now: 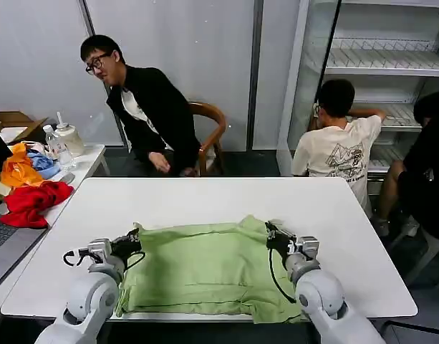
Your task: Fold and organize the clothes.
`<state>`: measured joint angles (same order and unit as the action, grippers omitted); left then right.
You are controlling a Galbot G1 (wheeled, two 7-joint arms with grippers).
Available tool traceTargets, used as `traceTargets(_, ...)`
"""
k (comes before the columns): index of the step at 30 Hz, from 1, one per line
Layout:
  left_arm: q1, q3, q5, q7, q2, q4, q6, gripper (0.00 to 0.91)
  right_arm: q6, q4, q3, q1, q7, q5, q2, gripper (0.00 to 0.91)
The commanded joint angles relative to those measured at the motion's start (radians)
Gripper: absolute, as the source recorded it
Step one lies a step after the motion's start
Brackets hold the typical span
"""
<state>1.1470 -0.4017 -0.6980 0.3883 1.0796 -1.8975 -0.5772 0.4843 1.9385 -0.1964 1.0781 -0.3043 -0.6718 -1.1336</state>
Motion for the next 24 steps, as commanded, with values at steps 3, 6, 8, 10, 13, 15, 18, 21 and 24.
traceTargets(3, 0.104, -0.013, 0.002, 0.005, -0.013, -0.08, 0.0, 0.02, 0.024, 0.155, -0.022, 0.105, -0.058, -0.009, 0.026, 0.0)
traceTargets(6, 0.11, -0.02, 0.001, 0.007, -0.015, -0.073, 0.0, 0.02, 0.024, 0.169, -0.031, 0.126, -0.067, -0.013, 0.039, 0.0)
traceTargets(8, 0.113, -0.024, 0.001, 0.009, -0.019, -0.071, 0.0, 0.02, 0.024, 0.173, -0.038, 0.134, -0.075, -0.014, 0.046, 0.0)
traceTargets(10, 0.12, -0.031, 0.0, 0.013, -0.023, -0.068, 0.0, 0.02, 0.025, 0.177, -0.05, 0.144, -0.085, -0.022, 0.059, 0.0)
traceTargets(13, 0.135, -0.036, -0.001, 0.02, -0.025, -0.066, 0.0, 0.02, 0.03, 0.189, -0.066, 0.16, -0.098, -0.03, 0.071, 0.0)
traceTargets(15, 0.144, -0.038, -0.001, 0.023, -0.025, -0.069, 0.0, 0.02, 0.033, 0.203, -0.075, 0.173, -0.105, -0.038, 0.082, 0.0)
traceTargets(18, 0.158, -0.04, 0.0, 0.029, -0.027, -0.075, 0.0, 0.02, 0.037, 0.22, -0.085, 0.191, -0.115, -0.039, 0.089, 0.0)
traceTargets(21, 0.165, -0.043, 0.0, 0.031, -0.027, -0.08, 0.0, 0.02, 0.037, 0.237, -0.091, 0.214, -0.126, -0.038, 0.093, 0.0)
traceTargets(24, 0.174, -0.046, 0.0, 0.033, -0.028, -0.086, 0.0, 0.02, 0.041, 0.269, -0.091, 0.239, -0.147, -0.038, 0.094, 0.0)
